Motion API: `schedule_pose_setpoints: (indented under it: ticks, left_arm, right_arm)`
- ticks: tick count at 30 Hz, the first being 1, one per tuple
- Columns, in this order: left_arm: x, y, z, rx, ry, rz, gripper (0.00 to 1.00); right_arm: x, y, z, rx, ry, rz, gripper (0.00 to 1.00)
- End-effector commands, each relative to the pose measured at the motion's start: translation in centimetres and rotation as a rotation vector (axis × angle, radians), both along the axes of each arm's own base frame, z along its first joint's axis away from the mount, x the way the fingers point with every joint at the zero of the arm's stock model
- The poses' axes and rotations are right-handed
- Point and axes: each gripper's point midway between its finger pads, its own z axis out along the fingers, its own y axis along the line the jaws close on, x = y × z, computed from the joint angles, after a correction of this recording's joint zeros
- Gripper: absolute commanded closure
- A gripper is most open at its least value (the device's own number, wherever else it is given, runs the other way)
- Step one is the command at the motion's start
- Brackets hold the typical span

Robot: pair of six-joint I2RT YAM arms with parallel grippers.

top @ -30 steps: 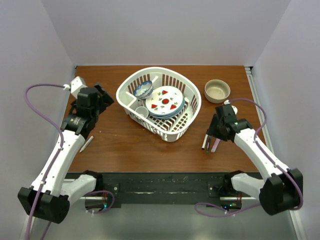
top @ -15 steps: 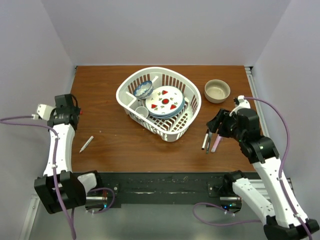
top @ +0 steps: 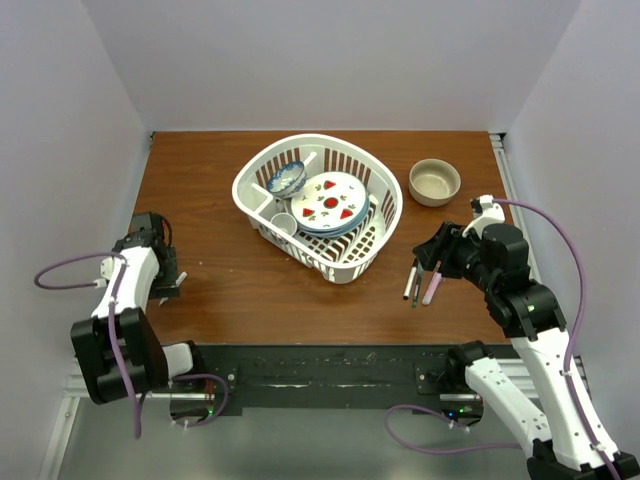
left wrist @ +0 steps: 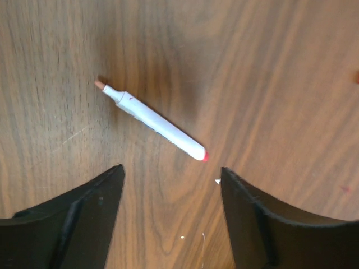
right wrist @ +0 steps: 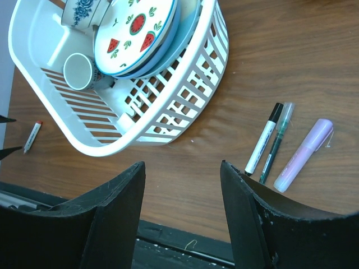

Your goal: Insert the pens into the pen caps

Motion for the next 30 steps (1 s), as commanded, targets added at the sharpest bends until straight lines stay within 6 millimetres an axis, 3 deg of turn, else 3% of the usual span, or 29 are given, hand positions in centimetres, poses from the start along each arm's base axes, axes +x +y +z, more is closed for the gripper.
schedule_pose_setpoints:
  ticks: [1,4,8,18,22,28,30]
  left_arm:
    - [1.4,-0.1,-1.0,-0.07,-0.011,0.091,0.3]
    - [1.5,-0.4,-2.0,-0.097,0.009,0.108,0.33]
    - [1.3,0.6,-2.1,-0.047,0.03,0.134,0.35]
    - [-0.4,1.0,-4.5,-0.068,0.185,0.203,0.39]
    - [0.1,1.4,-5.2,-0.062,0.17,0.196,0.42]
    - [0.0,1.2,-5.9,-0.071,0.183,0.169,0.66]
    - [0.0,1.2,-6.2,-0.075,0.188,0.144,0.78]
  right_arm:
    - [0.2,0.5,2.0,0.014,-0.069,0.033,0.41]
    - [0.4,0.4,2.2,0.011,-0.073,0.028,0.41]
    - [0.4,0.2,2.5,0.002,-0.081,0.025,0.41]
    - [1.1,-0.5,3.5,-0.03,-0.112,-0.006,0.41]
    - [1.2,-0.1,3.5,-0.019,-0.109,0.008,0.41]
    - [1.4,0.1,3.7,-0.016,-0.112,0.017,0.41]
    - [1.4,0.2,3.7,-0.015,-0.11,0.025,0.41]
